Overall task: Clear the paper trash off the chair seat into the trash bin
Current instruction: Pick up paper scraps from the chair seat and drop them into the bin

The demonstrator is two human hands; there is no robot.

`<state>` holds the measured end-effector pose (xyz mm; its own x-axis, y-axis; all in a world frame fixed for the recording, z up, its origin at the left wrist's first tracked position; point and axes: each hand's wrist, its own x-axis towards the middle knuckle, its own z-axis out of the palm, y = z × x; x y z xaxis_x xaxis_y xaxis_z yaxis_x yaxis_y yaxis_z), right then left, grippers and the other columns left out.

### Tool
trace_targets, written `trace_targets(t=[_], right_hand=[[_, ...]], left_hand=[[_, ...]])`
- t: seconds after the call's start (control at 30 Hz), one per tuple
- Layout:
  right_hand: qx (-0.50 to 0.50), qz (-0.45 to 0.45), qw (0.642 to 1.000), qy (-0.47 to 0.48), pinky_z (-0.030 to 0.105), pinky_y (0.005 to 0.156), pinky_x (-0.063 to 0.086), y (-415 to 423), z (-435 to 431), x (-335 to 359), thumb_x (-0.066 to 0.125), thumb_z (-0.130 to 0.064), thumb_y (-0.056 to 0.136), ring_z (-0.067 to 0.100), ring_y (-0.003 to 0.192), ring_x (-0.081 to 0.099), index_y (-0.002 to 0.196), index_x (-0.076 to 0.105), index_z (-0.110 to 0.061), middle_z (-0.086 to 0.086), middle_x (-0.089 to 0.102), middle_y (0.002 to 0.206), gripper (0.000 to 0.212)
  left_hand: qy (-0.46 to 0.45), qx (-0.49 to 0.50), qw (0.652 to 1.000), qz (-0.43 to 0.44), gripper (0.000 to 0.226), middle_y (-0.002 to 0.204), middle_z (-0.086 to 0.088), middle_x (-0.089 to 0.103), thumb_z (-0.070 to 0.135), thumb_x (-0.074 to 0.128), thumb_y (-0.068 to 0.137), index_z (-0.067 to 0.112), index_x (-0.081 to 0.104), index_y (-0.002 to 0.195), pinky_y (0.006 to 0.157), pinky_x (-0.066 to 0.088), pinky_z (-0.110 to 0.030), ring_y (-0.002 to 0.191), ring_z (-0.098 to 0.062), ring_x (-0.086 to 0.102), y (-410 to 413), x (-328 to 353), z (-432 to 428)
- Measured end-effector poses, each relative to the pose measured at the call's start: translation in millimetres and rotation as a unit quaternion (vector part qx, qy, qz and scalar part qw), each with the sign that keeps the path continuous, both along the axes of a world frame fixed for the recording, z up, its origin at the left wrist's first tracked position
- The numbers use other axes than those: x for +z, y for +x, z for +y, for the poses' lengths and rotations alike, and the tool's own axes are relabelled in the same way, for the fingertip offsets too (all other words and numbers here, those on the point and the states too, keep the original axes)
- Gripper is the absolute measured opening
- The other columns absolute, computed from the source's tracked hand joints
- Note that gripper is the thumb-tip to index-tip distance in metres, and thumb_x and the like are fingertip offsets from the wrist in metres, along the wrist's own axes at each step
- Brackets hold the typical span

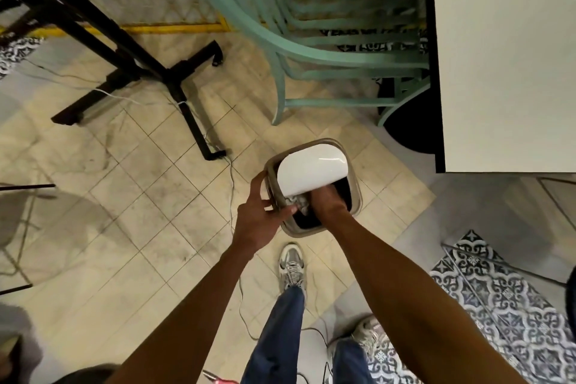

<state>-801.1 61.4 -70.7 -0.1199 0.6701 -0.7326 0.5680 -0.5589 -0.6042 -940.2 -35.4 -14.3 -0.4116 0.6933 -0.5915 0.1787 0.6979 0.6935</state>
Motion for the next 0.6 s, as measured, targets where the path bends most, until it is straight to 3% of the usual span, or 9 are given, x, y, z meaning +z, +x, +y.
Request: trace_targets(t=[0.07, 0.17, 0.27, 0.33, 0.4, 0.47, 0.53, 0.6], right_hand=[[-0.032, 0.017, 0.999, -0.012, 0.027, 0.075, 0.054, -1.6, -1.0, 3.6, 0.068, -0.049, 0.097, 0.012, 0.103, 0.072, 0.12, 0.073, -0.031, -0.008, 0.079, 0.109, 0.029], [-0.021, 0.01, 0.999, -0.024, 0.026, 0.07, 0.06, -3.8, -7.5, 16.6, 0.068, -0.051, 0.094, 0.013, 0.094, 0.076, 0.117, 0.074, -0.027, -0.003, 0.08, 0.104, 0.033], [0.106, -0.078, 0.988, 0.079, 0.046, 0.098, 0.059, 2.8, -11.7, 14.6, 0.063, -0.054, 0.088, 0.025, 0.119, 0.07, 0.134, 0.067, -0.028, 0.002, 0.075, 0.126, 0.053], [0.321, -0.139, 0.933, 0.084, 0.048, 0.102, 0.053, 8.7, -12.8, 34.1, 0.053, -0.029, 0.102, 0.037, 0.125, 0.062, 0.14, 0.06, -0.012, 0.014, 0.064, 0.137, 0.042], [0.446, -0.206, 0.859, 0.147, 0.046, 0.091, 0.056, 19.3, -16.8, 62.7, 0.053, -0.011, 0.104, 0.038, 0.115, 0.066, 0.128, 0.065, -0.01, 0.016, 0.067, 0.128, 0.027], [0.429, -0.215, 0.843, 0.241, 0.042, 0.08, 0.058, 32.0, -24.0, 80.6, 0.058, -0.014, 0.101, 0.035, 0.104, 0.072, 0.123, 0.066, -0.017, 0.01, 0.072, 0.118, 0.024], [0.333, -0.213, 0.854, 0.339, 0.041, 0.072, 0.061, 44.1, -25.9, 97.3, 0.06, -0.019, 0.099, 0.034, 0.091, 0.075, 0.124, 0.066, -0.021, 0.007, 0.075, 0.112, 0.026], [0.223, -0.185, 0.864, 0.412, 0.04, 0.072, 0.063, 53.5, -23.0, 109.4, 0.061, -0.023, 0.101, 0.03, 0.093, 0.074, 0.128, 0.065, -0.023, 0.005, 0.072, 0.122, 0.028]], left_hand=[[0.003, 0.003, 1.0, 0.001, 0.1, 0.112, -0.005, 0.076, 0.032, 0.091, 0.076, 0.045, 0.03, 0.154, 0.059, 0.042, 0.003, 0.096, -0.008, 0.071, 0.6, -3.2, -1.9], [0.006, 0.009, 1.0, 0.005, 0.099, 0.113, -0.006, 0.076, 0.035, 0.089, 0.078, 0.047, 0.028, 0.155, 0.06, 0.043, 0.002, 0.105, -0.016, 0.073, 1.0, -7.1, -4.0], [0.007, 0.004, 1.0, 0.011, 0.1, 0.115, -0.007, 0.076, 0.035, 0.088, 0.078, 0.046, 0.027, 0.156, 0.065, 0.043, -0.002, 0.107, -0.017, 0.072, 3.3, -3.1, -3.9], [0.006, 0.002, 1.0, 0.018, 0.1, 0.118, -0.009, 0.075, 0.034, 0.087, 0.08, 0.043, 0.026, 0.158, 0.071, 0.046, -0.01, 0.11, -0.02, 0.071, 4.2, -2.7, -3.4], [0.009, -0.004, 1.0, 0.022, 0.1, 0.119, -0.011, 0.075, 0.034, 0.087, 0.081, 0.041, 0.025, 0.16, 0.079, 0.049, -0.019, 0.111, -0.024, 0.071, 6.2, 0.5, -3.3], [0.01, -0.008, 1.0, 0.028, 0.099, 0.123, -0.012, 0.073, 0.036, 0.086, 0.082, 0.038, 0.025, 0.16, 0.079, 0.048, -0.02, 0.112, -0.026, 0.07, 7.6, 3.5, -2.9], [0.01, -0.005, 0.999, 0.034, 0.098, 0.128, -0.012, 0.07, 0.034, 0.086, 0.082, 0.035, 0.027, 0.16, 0.081, 0.047, -0.022, 0.114, -0.024, 0.068, 8.7, 7.6, -1.4], [0.033, 0.003, 0.998, 0.044, 0.096, 0.134, -0.009, 0.067, 0.032, 0.086, 0.082, 0.038, 0.028, 0.158, 0.087, 0.051, -0.026, 0.115, -0.021, 0.066, 9.6, 13.1, 0.1]])
